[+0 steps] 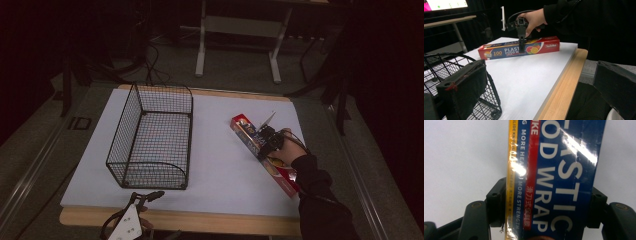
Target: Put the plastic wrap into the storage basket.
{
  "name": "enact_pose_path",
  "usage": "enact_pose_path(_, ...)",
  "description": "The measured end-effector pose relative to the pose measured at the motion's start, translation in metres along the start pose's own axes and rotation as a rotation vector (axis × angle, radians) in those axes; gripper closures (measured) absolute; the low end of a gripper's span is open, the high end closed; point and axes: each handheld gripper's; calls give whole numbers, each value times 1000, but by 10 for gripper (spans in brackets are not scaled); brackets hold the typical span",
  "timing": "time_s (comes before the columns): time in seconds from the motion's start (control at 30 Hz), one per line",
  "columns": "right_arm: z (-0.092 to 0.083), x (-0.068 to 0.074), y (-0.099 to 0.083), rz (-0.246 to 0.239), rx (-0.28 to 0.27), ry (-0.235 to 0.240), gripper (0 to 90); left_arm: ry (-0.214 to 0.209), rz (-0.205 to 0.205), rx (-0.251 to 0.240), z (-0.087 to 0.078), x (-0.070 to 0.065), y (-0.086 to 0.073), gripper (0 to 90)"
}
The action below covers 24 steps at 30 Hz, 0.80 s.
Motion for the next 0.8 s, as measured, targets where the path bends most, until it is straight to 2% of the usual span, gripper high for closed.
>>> enact_pose_path(0.13,1,2,6,8,60,-18,365,-1,1,5,1,-1,0,0)
enact_pose_path(0.17,1,2,6,8,60,-18,365,-1,1,5,1,-1,0,0)
enact_pose_path(0.2,1,4,9,21,78,-38,375,-2,2,5,1,-1,0,0)
enact_pose_path(0.37,1,6,10,40,81,-50,388,-2,3,6,1,-1,0,0)
enact_pose_path(0.5,-3,10,8,10,34,-86,395,-1,3,6,1,-1,0,0)
enact_pose_path(0.6,-9,9,8,26,-21,-52,396,-2,5,8,1,-1,0,0)
enact_pose_path(0.73,-17,14,7,21,-75,-45,396,-1,9,10,1,-1,0,0)
enact_pose_path(0.8,-22,15,6,26,-105,-22,396,0,9,9,1,-1,0,0)
Point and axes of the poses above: each handheld gripper's, and its own axes: z roughly forward along the jaws, y roughly out of its top, x roughly to its left, and after that the axes turned 12 degrees about y, right-handed
